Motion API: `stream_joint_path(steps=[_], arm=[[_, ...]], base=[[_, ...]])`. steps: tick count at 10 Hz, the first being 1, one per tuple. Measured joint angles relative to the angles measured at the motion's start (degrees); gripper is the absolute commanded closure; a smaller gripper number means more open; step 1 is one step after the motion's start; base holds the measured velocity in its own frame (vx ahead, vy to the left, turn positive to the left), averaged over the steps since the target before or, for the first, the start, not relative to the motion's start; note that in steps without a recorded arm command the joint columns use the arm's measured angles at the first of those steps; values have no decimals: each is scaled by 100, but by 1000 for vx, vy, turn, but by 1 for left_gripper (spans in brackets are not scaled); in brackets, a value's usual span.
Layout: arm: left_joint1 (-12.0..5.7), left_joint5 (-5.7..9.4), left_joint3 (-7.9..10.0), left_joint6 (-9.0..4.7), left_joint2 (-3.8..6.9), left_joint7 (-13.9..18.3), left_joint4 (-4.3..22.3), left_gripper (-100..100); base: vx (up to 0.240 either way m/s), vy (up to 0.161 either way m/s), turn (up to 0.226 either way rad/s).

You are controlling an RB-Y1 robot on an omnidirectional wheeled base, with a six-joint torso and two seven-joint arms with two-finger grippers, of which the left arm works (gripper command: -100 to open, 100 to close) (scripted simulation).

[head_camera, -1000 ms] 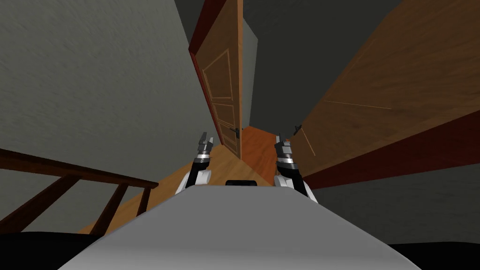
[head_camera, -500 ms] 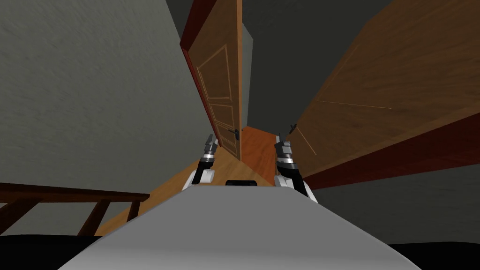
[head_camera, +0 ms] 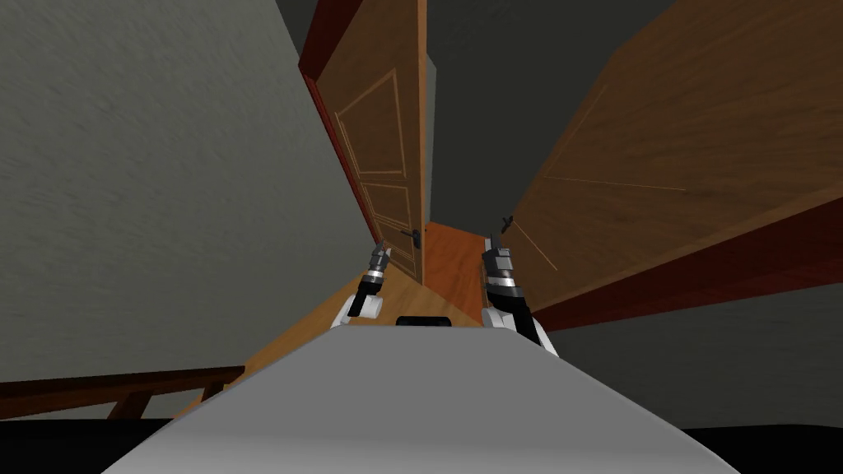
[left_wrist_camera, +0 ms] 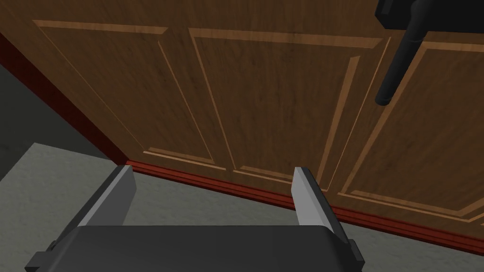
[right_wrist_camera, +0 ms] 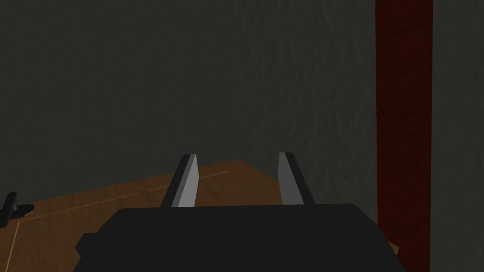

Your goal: Push the door open

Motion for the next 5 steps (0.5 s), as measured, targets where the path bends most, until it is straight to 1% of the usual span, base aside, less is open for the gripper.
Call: stream_joint_path(steps=[2,4,5], arm=[[-130,7,-139,38,34,26,285,-100],[-238,19,-274,109,88,64,502,-100],[-291,11,-356,140,82,63,621,-100]], base=[[66,118,-122],[71,121,-139],[50,116,-125]])
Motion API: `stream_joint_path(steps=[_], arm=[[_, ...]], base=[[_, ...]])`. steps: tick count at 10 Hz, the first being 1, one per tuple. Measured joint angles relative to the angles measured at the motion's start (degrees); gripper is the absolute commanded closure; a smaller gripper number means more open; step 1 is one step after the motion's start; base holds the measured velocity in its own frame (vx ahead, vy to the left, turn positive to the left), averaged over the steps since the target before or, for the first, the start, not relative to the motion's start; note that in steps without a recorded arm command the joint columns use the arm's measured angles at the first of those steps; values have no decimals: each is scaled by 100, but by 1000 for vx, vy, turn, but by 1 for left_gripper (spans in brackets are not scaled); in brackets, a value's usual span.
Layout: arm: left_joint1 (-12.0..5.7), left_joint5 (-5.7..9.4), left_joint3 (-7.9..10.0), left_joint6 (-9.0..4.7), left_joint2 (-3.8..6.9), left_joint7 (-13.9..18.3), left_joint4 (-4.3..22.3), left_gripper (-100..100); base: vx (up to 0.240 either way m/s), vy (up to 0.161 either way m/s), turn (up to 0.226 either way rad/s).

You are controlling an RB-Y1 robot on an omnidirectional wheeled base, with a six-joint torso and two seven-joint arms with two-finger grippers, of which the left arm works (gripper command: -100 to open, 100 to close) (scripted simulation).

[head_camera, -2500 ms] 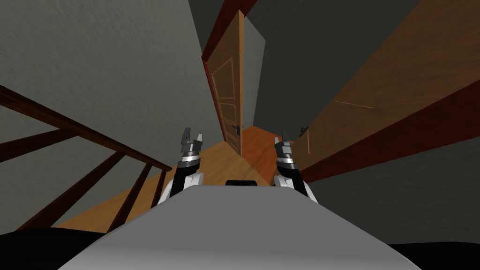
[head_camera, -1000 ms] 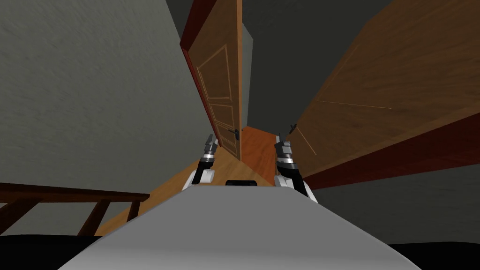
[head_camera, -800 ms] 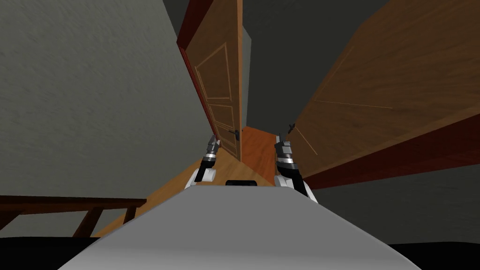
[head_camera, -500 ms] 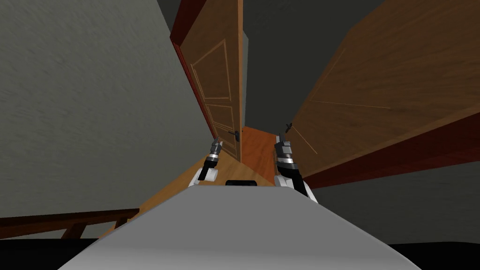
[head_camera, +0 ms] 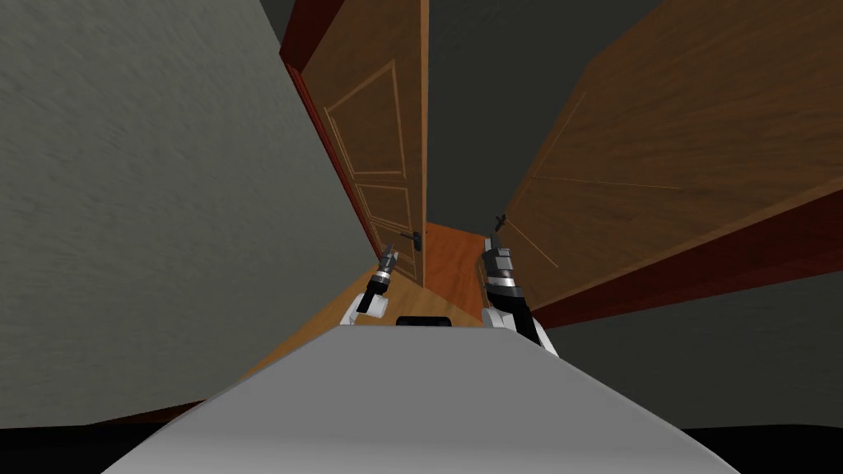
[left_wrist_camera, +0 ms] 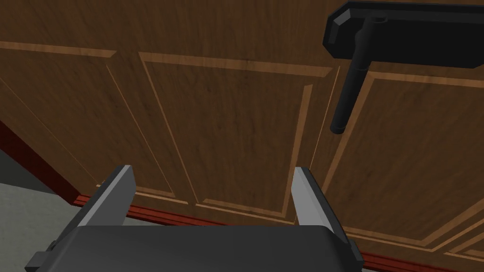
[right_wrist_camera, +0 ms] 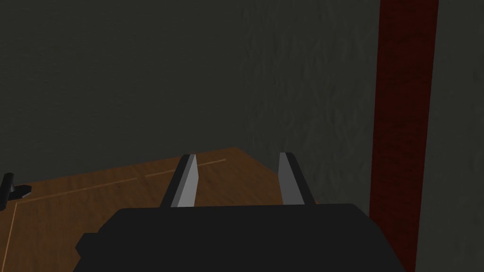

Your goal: Push the door open

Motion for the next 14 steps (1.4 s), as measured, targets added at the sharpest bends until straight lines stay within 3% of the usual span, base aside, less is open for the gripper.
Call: stream_joint_path(steps=[5,7,14], arm=[[-276,39,-222,8,112,82,609,-100],[-406,52,-335,102,158,121,800,-100],[-810,87,-691,195,259,217,1620,-100]], base=[[62,98,-97],[50,117,-102],[61,113,-102]])
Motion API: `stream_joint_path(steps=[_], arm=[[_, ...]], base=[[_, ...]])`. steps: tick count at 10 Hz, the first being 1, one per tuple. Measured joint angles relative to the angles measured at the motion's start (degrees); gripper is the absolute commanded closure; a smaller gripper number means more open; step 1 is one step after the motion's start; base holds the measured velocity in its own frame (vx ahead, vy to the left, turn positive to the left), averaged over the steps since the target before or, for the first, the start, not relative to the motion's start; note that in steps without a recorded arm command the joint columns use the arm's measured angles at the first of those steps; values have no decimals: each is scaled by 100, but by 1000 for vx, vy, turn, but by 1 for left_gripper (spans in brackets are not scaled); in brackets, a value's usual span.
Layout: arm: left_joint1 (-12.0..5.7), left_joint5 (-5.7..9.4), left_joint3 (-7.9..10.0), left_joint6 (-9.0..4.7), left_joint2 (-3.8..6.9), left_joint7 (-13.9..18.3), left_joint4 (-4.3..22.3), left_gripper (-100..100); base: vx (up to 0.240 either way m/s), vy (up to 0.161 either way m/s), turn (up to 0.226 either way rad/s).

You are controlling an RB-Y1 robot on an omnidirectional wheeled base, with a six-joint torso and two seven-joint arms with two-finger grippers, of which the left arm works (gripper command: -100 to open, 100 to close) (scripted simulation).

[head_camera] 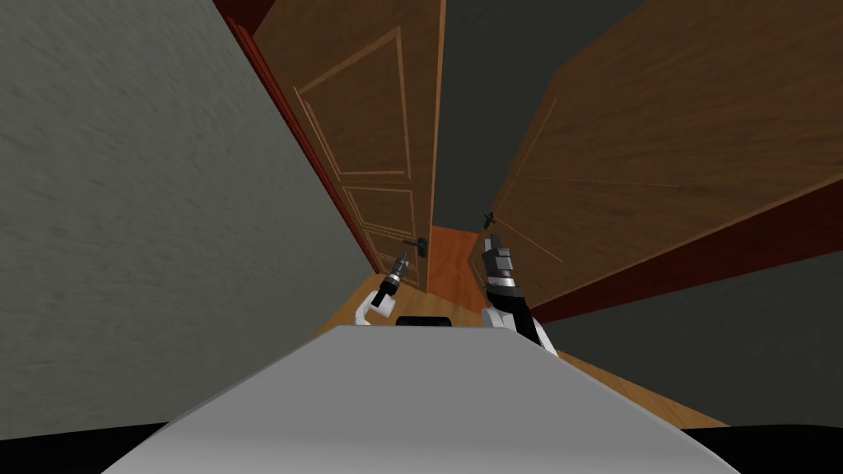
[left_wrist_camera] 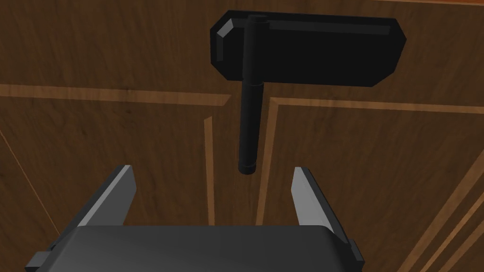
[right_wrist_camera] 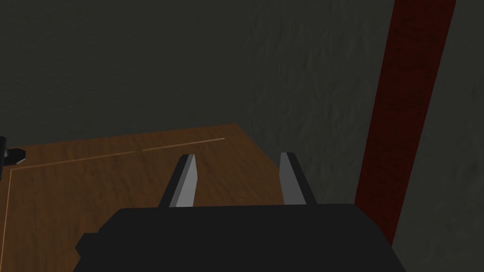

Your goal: Push the door open

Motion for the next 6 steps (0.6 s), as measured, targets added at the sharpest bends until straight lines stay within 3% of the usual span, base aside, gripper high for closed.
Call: stream_joint_path(steps=[2,4,6], arm=[[-129,4,-108,14,10,13,273,-100],[-152,7,-96,16,-6,9,318,-100],[-212,15,-57,-9,-43,-7,415,-100]], base=[[61,82,-68],[153,-22,-38],[176,-83,-25]])
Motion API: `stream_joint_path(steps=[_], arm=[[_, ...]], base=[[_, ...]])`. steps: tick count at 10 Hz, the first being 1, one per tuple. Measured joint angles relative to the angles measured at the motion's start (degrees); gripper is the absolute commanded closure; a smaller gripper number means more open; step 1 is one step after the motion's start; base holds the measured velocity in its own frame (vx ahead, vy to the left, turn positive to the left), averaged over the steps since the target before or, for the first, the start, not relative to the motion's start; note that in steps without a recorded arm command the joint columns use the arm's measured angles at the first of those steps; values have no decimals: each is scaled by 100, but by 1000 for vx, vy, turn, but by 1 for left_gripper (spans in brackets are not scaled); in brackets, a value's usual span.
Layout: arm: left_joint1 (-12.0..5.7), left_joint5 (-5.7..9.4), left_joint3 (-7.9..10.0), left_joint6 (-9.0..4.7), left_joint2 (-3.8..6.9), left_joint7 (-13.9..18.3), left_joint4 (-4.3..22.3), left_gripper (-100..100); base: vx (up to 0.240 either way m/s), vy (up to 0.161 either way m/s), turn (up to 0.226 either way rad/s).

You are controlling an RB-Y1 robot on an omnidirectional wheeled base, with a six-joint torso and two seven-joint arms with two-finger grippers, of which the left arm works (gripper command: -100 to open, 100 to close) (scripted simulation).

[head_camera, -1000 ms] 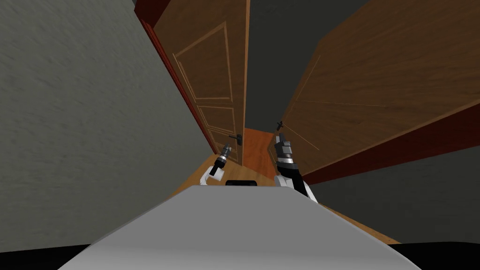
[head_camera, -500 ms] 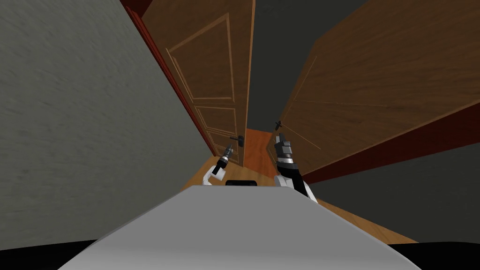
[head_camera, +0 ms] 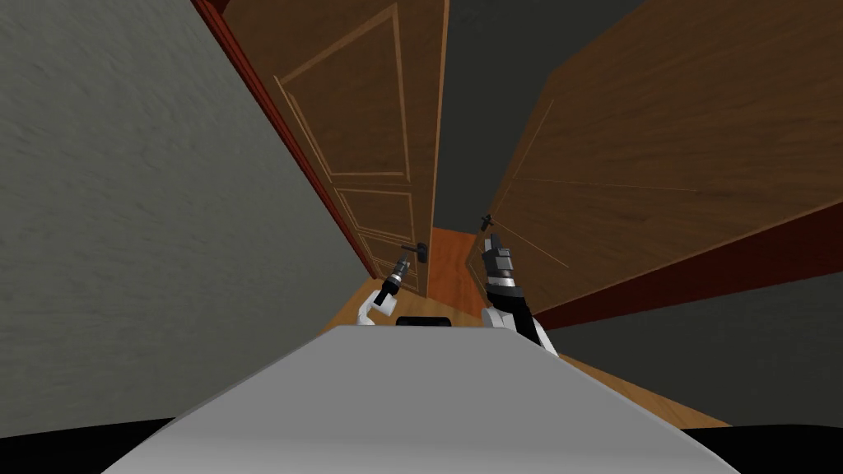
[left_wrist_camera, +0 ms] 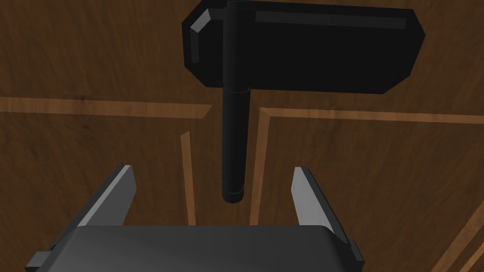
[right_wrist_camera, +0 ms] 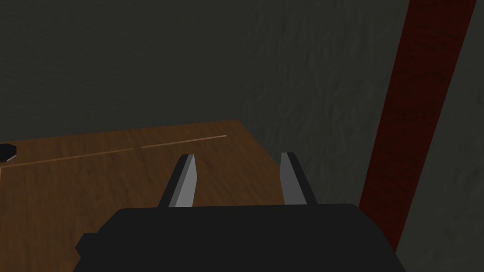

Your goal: Push the door open

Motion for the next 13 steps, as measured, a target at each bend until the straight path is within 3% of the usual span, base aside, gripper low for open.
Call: stream_joint_path(steps=[5,6,11,13], arm=[[-147,17,104,-71,-109,-48,252,-100],[-151,17,106,-73,-112,-51,256,100],[-171,17,116,-66,-109,-52,248,100],[-156,17,132,-50,-120,-62,286,100]], base=[[161,-38,-26],[-10,2,5],[-7,2,-4],[136,-58,33]])
